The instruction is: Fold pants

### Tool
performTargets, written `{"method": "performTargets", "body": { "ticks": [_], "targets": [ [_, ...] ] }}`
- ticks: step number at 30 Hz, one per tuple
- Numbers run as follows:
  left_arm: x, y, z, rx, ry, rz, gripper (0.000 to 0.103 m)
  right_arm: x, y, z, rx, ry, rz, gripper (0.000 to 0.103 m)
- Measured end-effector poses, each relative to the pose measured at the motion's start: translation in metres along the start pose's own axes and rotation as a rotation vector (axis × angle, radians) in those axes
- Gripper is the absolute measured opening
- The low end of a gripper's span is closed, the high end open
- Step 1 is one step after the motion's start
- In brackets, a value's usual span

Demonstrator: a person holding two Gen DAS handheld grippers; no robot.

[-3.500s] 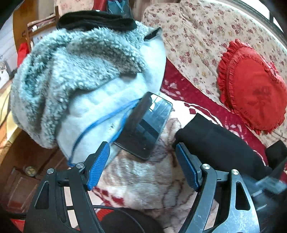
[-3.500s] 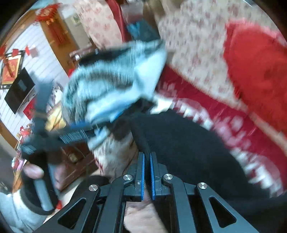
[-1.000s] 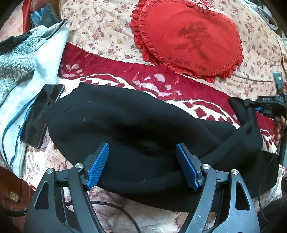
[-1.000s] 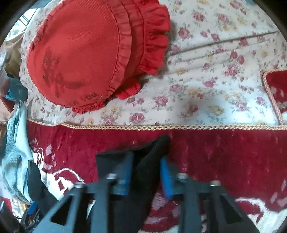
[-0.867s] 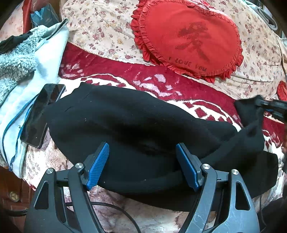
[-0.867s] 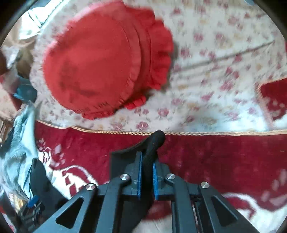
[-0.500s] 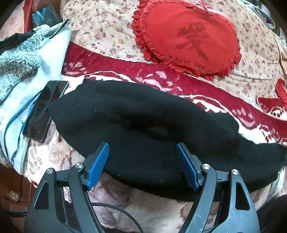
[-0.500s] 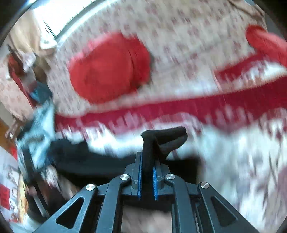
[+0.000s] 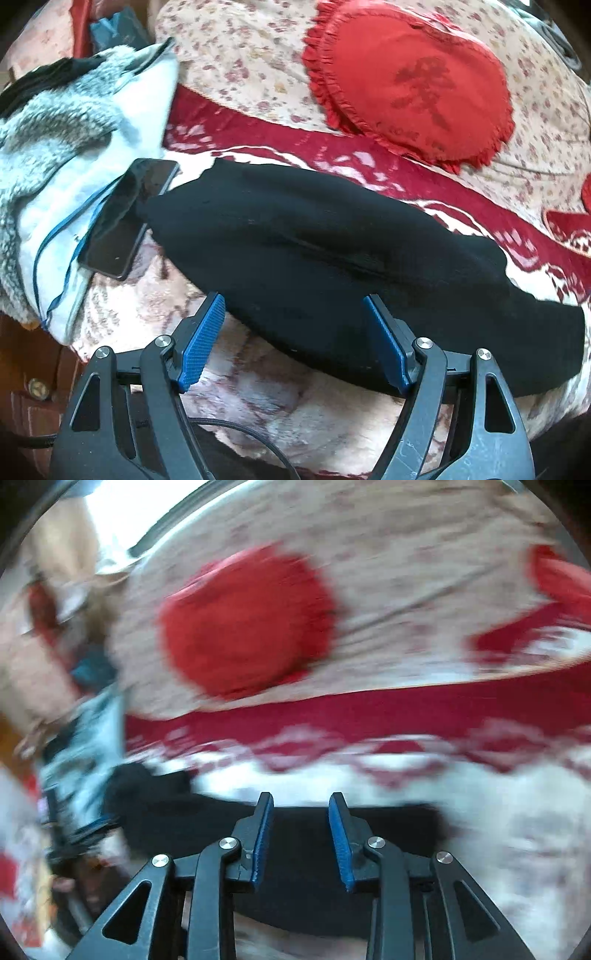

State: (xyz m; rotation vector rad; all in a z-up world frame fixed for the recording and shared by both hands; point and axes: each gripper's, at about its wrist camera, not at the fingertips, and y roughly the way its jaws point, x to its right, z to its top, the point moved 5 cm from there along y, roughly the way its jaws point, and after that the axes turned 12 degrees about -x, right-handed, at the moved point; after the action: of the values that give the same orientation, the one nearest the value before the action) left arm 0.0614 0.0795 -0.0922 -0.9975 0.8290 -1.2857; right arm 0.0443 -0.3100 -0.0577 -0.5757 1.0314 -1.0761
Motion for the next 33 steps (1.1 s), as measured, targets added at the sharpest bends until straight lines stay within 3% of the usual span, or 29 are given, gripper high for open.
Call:
{"method": "performTargets", "body": {
  "ticks": [2,6,12,14,17,22,25,29,30,31,33],
  "targets": [
    [-0.008,0.002,0.002,-0.007,-0.023,0.003,0.077,-0.042,0.040,0.012,-0.054,-0.069,0.084,0.029],
    [-0.017,0.004,0.006,-0.006,-0.045,0.006,0.077,-0.099,0.116,0.034,-0.171,-0.135,0.136,0.029],
    [-0.020,0.018,0.005,-0.036,-0.046,-0.002,0.077,-0.117,0.172,0.050,-0.293,-0.082,0.259,0.029],
    [-0.021,0.019,0.005,-0.038,-0.055,-0.017,0.077,-0.124,0.188,0.045,-0.329,-0.119,0.220,0.013],
    [-0.023,0.018,0.007,-0.033,-0.061,-0.022,0.077,-0.127,0.179,0.050,-0.271,-0.157,0.180,0.007],
    [-0.026,0.018,0.014,-0.018,-0.073,-0.017,0.077,-0.129,0.154,0.064,-0.142,-0.178,0.123,0.007],
    [-0.024,0.026,0.013,-0.033,-0.070,-0.017,0.077,-0.124,0.178,0.063,-0.158,-0.172,0.045,0.007],
    [-0.027,0.019,0.014,-0.026,-0.053,-0.003,0.077,-0.092,0.181,0.065,-0.164,0.057,0.198,0.008],
    [-0.029,0.016,0.015,-0.018,-0.055,0.007,0.077,-0.090,0.178,0.066,-0.158,0.066,0.180,0.012],
    [-0.031,0.014,0.018,-0.007,-0.056,0.016,0.077,-0.087,0.171,0.067,-0.135,0.053,0.106,0.017],
    [-0.035,0.009,0.022,0.013,-0.066,0.023,0.077,-0.087,0.152,0.070,-0.080,0.000,0.011,0.017]
  ]
}}
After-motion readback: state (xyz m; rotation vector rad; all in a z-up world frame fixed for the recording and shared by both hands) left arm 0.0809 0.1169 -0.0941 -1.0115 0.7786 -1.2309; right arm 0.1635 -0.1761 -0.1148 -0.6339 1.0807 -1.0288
